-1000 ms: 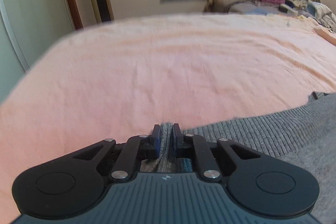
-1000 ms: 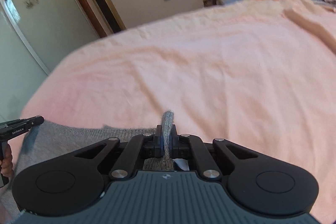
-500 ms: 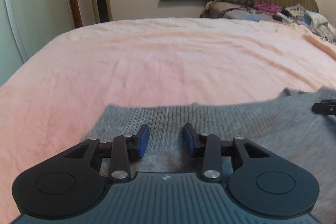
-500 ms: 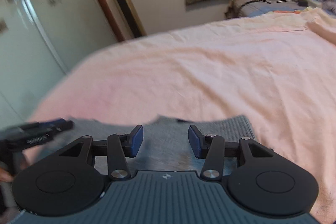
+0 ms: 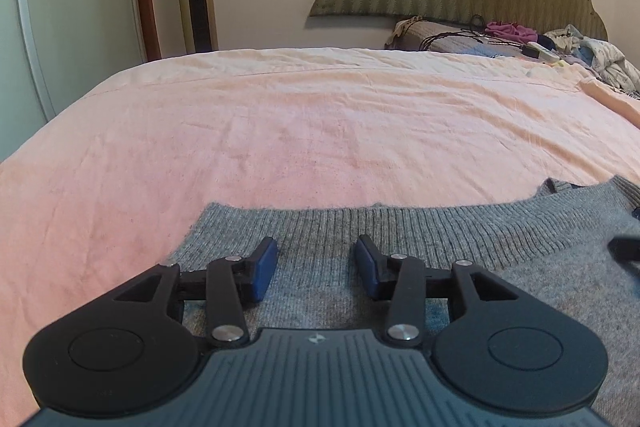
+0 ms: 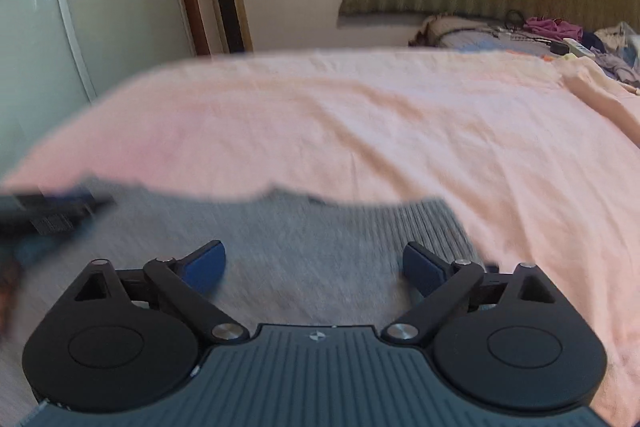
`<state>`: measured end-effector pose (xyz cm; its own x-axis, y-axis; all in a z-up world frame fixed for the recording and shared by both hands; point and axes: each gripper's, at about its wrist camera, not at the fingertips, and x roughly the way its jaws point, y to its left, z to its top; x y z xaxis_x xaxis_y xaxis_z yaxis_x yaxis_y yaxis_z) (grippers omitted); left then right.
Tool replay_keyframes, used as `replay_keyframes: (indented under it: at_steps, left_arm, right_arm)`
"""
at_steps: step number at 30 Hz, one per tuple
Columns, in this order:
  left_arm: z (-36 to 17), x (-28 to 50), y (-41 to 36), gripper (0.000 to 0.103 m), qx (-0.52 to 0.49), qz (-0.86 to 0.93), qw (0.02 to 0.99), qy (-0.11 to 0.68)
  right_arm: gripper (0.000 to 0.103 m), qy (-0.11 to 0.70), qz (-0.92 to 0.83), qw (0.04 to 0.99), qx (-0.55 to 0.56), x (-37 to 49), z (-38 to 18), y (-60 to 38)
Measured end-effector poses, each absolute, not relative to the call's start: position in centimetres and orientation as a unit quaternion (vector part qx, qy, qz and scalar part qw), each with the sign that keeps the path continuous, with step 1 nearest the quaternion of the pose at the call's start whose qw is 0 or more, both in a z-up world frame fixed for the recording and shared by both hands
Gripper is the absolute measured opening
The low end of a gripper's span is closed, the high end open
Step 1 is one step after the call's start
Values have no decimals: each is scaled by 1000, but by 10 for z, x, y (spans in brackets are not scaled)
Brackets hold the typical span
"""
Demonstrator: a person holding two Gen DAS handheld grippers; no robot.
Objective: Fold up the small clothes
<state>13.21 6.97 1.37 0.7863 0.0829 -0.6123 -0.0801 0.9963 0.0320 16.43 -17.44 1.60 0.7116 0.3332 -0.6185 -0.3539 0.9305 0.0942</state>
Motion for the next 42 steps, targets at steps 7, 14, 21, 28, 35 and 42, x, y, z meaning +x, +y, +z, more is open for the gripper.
replay_keyframes:
  at_steps: [7, 14, 21, 28, 35, 42]
  left_arm:
    - [38, 89, 73, 54, -35, 37, 947, 316]
    - [16, 67, 56, 83, -20, 9, 940, 339]
    - [20, 59, 60, 85, 8, 13, 945, 328]
    - [14, 6, 65, 87, -18, -12, 941, 337]
    - [23, -11, 56, 87, -11, 1, 944, 330]
    - [24, -49, 62, 89, -17, 4, 947, 322]
  right_arm:
    - [89, 326, 152, 933, 8, 150, 39, -180]
    - [101, 322, 204, 925, -13, 119, 46, -156]
    - [101, 345, 178, 922, -11, 133, 25, -184]
    - [103, 340, 226, 913, -3, 71, 42, -164]
    - [102, 357, 213, 908, -50, 60, 36, -158]
    - [103, 359, 237, 900, -75, 32, 30, -159]
